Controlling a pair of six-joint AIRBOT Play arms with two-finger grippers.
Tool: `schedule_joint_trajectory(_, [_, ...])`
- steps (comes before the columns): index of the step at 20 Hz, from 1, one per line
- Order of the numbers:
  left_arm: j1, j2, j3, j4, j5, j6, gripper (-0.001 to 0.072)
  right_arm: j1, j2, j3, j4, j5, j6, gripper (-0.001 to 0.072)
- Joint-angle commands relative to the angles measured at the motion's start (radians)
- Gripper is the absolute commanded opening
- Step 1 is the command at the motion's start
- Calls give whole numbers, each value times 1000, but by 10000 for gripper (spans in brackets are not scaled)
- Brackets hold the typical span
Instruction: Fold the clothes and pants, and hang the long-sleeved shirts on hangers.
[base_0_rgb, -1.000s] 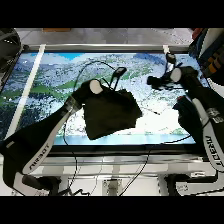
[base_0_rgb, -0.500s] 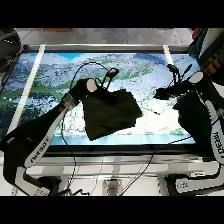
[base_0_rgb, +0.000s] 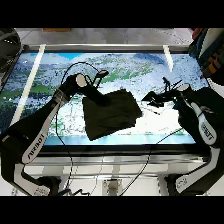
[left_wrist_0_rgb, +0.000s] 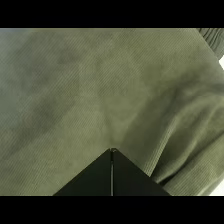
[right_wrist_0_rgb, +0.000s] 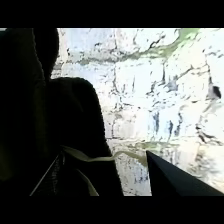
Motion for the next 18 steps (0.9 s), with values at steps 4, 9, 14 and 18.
schedule_joint_trajectory(4, [6,-2,1,9,-18,0,19,61,-99,4,211,79,-14,633])
schedule_joint_trajectory(9, [6,-4,1,9,-18,0,19,137,-99,74,235,184,-101,626])
schedule_joint_trajectory(14, [6,-4,1,9,-19,0,19,138,-99,196,235,385,-195,620])
schedule_joint_trajectory(18, [5,-4,1,9,-19,0,19,151,-99,207,200,419,-205,554])
